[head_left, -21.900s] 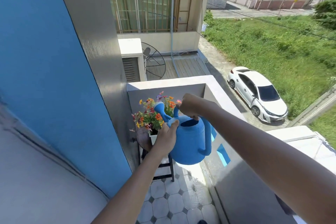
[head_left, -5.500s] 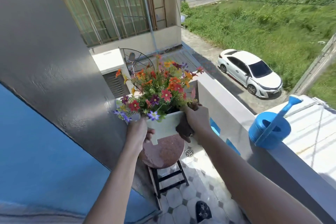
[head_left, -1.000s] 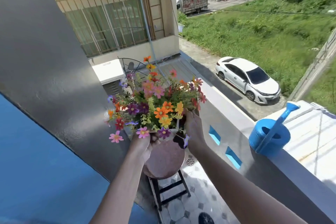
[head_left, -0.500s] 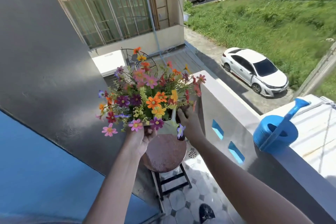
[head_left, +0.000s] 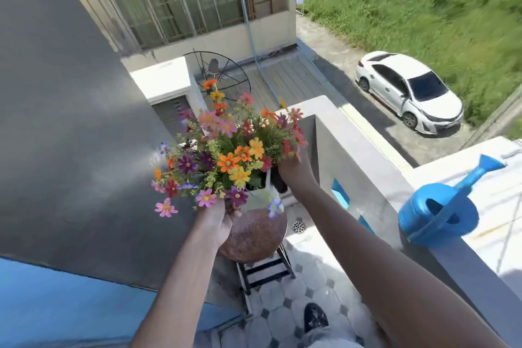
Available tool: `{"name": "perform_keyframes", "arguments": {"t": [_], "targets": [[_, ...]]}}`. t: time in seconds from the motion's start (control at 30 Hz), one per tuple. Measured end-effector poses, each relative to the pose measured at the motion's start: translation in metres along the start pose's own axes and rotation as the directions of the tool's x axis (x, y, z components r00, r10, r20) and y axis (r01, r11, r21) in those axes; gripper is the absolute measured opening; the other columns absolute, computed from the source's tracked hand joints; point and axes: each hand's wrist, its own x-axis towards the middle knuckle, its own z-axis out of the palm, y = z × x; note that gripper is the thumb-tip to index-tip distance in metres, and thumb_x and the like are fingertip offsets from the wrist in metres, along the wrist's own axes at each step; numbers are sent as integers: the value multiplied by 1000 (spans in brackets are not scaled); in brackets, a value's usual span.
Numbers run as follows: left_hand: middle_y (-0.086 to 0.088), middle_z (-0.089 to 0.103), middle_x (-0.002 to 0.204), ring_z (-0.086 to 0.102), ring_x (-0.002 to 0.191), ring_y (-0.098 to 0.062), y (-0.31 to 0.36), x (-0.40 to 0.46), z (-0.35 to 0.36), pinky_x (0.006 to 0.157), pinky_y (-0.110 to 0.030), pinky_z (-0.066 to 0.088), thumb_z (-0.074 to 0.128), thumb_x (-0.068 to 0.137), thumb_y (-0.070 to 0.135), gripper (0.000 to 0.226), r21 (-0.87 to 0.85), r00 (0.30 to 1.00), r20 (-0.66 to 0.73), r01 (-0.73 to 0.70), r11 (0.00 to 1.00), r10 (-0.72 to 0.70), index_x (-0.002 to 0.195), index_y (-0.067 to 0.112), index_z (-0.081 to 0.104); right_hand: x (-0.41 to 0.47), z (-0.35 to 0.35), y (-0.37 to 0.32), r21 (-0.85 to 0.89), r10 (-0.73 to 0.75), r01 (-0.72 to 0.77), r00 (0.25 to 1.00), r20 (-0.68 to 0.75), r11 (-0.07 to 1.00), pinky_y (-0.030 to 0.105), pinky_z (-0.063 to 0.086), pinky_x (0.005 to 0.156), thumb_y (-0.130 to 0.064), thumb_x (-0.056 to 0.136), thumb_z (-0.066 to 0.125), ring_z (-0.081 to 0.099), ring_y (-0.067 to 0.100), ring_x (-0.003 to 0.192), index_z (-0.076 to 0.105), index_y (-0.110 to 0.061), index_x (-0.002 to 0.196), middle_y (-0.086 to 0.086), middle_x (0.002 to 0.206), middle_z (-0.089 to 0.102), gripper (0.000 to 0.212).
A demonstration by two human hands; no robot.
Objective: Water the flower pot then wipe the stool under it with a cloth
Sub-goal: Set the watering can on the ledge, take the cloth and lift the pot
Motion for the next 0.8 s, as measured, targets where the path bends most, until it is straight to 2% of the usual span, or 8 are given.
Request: {"name": "perform_keyframes", "arguments": {"t": [0.07,0.13,0.23,0.3,0.5,0.63,0.73,0.8], "targets": [[-12,49,71,43,52,-16,-3,7,5,26,-13,34,23,102,-4,35,-8,999,-45,5,1000,-5,77,5,47,15,-8,7,-95,145,-140,988,47,986,9,32,30,-9,107,27,38,-1,24,51,-8,75,-7,48,45,40],[-13,48,71,40,55,-16,-4,13,9,27,-13,35,24,102,-3,34,-18,998,-65,12,1000,-14,77,5,45,29,-11,19,-231,265,-261,964,-13,937,9,34,43,-13,104,38,46,-2,48,39,-29,72,-12,70,42,36],[-13,50,71,41,55,-15,-3,23,15,28,-14,38,24,102,-3,34,-32,997,-75,9,999,-11,78,5,47,39,-10,38,-317,91,-114,992,-87,942,26,33,52,-13,101,45,42,12,58,48,-14,80,-3,66,44,21],[-14,51,72,43,56,-17,-4,34,19,28,-15,40,24,104,1,35,-41,996,-92,-8,999,5,78,5,47,38,-6,56,-332,60,-63,998,-22,941,32,36,60,-18,103,46,44,14,61,50,-12,85,-2,68,46,19],[-13,51,69,52,42,-12,-18,57,17,34,-17,45,23,102,-5,35,3,985,-165,-53,999,53,77,6,45,46,4,70,-202,220,-200,972,85,959,31,30,59,-17,99,46,38,15,57,42,-17,68,-3,60,40,31],[-13,53,73,53,42,-10,-22,76,12,34,-16,45,24,103,-2,32,-47,981,-195,-7,999,-2,80,6,45,78,9,60,-123,233,-224,970,69,967,16,31,42,-3,95,40,37,2,39,41,-20,62,-15,43,40,37],[-15,52,77,52,54,-17,-20,91,10,33,-16,45,25,103,2,31,-96,974,-223,26,995,-47,79,8,45,103,19,69,-195,232,-213,970,80,958,30,45,58,-17,91,43,52,20,54,53,-11,68,12,63,53,26],[-12,51,73,56,42,-11,-17,99,11,32,-16,45,29,104,5,32,-112,970,-236,41,993,-67,77,8,45,112,23,84,-211,271,-250,960,76,945,26,41,54,-14,92,43,47,17,47,50,-4,65,14,58,46,29]]}}
